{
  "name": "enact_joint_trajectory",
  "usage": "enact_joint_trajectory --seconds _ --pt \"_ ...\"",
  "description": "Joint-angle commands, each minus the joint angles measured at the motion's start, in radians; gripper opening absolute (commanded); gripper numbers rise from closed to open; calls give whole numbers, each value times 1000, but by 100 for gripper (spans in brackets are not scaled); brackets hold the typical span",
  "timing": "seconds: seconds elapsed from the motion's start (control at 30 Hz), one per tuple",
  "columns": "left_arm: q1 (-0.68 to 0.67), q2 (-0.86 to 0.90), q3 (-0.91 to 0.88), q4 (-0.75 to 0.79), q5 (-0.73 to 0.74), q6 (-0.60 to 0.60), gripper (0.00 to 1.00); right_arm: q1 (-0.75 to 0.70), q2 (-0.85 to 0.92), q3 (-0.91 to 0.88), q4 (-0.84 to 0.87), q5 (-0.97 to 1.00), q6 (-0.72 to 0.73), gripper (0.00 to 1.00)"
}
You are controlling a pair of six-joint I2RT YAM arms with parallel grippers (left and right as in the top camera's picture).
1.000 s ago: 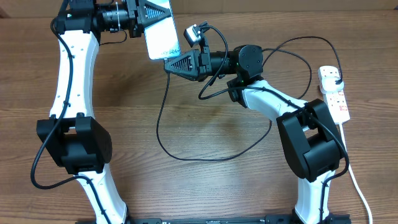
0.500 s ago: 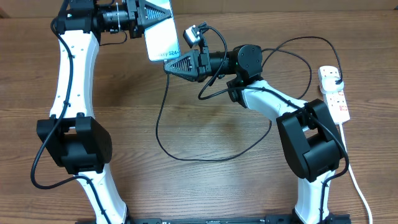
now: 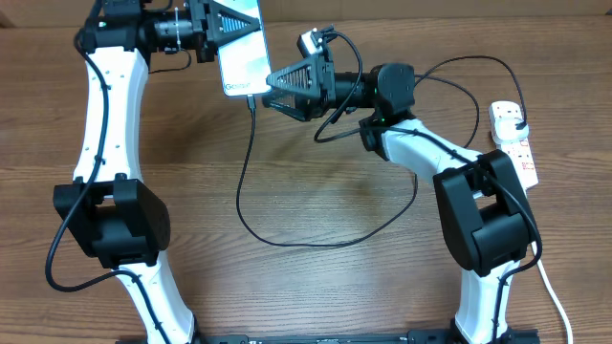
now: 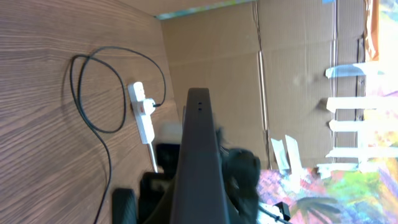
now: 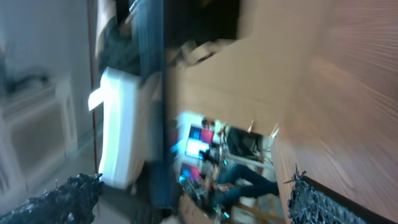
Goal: Plug charger to phone and switch on socket
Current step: 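Open the right gripper and pull it back right from the phone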
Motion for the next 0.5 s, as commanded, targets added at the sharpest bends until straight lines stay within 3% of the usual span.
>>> enact_joint_trajectory --seconds 0.0,0.23,0.47 --pt "21 -19 11 -10 40 6 4 -66 -3 4 -154 -3 -54 100" --pt "35 -19 11 -12 35 17 4 -139 -3 4 -623 0 -356 100" --pt "45 -19 11 -32 -35 22 4 -209 -14 4 -1300 193 -774 100"
